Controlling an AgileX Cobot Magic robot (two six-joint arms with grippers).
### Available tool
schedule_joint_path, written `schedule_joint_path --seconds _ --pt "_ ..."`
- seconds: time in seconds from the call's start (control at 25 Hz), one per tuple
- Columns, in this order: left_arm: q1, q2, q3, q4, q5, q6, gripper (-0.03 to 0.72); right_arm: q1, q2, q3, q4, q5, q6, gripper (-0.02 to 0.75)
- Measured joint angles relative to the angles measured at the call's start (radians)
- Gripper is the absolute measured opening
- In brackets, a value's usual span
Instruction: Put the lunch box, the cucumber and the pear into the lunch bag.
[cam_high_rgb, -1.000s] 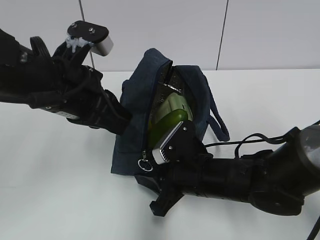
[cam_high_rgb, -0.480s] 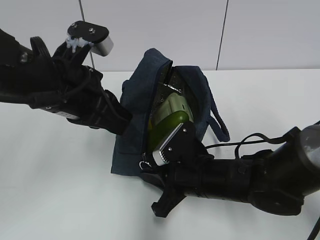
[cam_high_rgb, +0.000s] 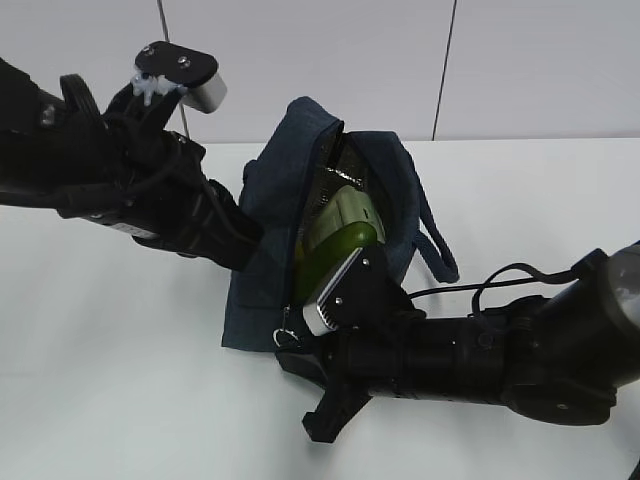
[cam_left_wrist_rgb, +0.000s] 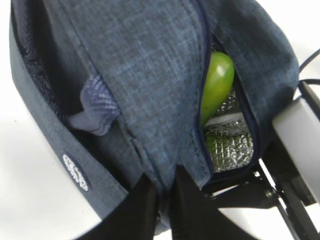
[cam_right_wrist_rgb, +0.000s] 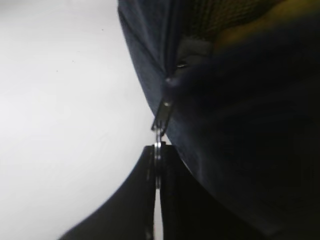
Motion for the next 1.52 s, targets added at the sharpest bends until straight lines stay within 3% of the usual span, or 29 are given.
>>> schedule_joint_path --seconds 0.4,1.24,1.52 --pt "0.0 0.0 0.0 0.002 -0.001 0.0 0.003 0.0 -0.052 0.0 -0.169 0.0 0.12 0.0" --pt "0.0 0.008 0.0 0.027 -0.007 0.0 0.003 0.0 -0.292 0.002 -0.302 0.17 0.226 0.0" --pt "0.0 0.027 0.0 0.027 0.0 0.0 0.003 0.0 -0.398 0.004 -0.321 0.292 0.246 0.0"
